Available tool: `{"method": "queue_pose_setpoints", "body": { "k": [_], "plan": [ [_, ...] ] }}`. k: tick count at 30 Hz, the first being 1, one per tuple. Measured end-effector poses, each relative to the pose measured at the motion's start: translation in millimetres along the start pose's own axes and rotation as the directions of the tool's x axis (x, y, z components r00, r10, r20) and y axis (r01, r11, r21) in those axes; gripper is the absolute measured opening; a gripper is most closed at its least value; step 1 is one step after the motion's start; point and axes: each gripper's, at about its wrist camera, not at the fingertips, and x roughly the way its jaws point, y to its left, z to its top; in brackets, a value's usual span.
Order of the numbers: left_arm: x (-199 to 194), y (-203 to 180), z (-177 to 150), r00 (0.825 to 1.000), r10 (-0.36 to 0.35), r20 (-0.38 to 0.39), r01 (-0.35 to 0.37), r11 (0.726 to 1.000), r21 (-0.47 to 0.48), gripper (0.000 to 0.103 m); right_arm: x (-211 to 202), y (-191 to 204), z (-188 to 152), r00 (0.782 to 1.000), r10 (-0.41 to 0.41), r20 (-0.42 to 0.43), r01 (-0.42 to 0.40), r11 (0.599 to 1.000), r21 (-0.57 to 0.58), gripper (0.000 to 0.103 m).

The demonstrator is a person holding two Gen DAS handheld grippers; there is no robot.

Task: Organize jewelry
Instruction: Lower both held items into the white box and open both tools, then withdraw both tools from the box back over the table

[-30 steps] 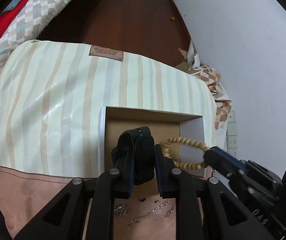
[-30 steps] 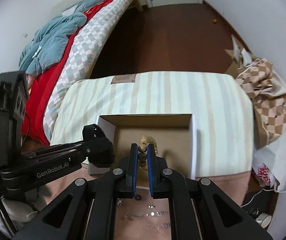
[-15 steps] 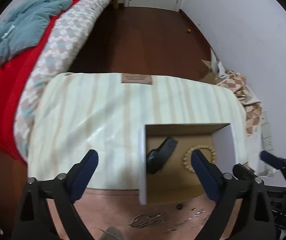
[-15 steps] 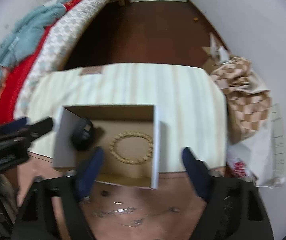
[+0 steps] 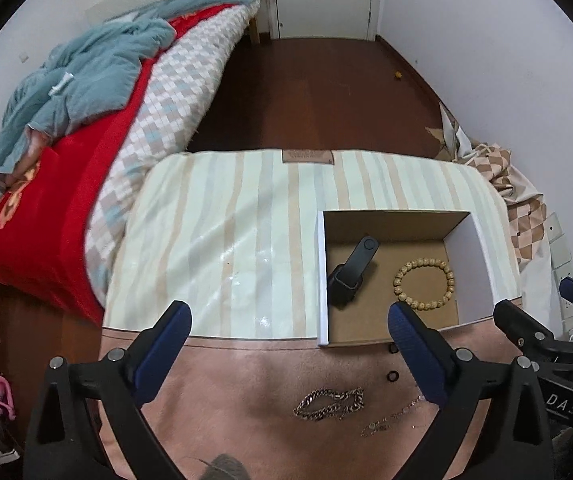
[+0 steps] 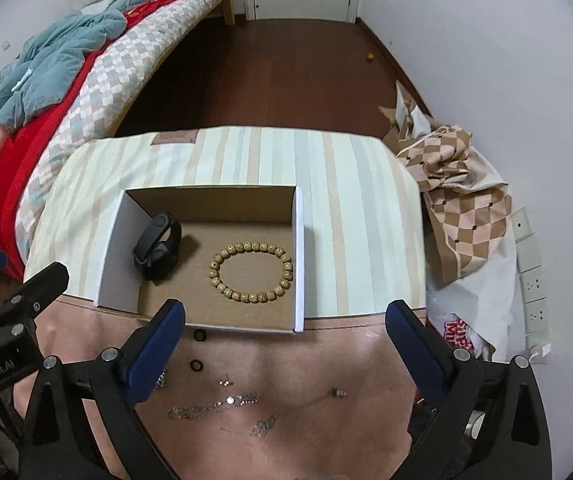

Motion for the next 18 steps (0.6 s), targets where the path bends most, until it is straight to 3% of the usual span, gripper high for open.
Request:
{"method": "queue_pose_setpoints", "body": {
  "k": [10, 18],
  "plan": [
    [-75, 1, -21, 0.991, 0.022, 0.133, -0.023, 1.0, 0.007, 0.1, -70, -1, -23, 0.995, -0.017, 0.1, 0.016, 1.0, 0.01, 0.101],
    [-115, 5, -41, 0.985, 0.004, 0.172, -0.001, 1.0, -0.013, 0.1, -123, 1, -46, 0.982, -0.04, 0.184, 0.041, 0.999, 0.001, 0.101]
  ]
}}
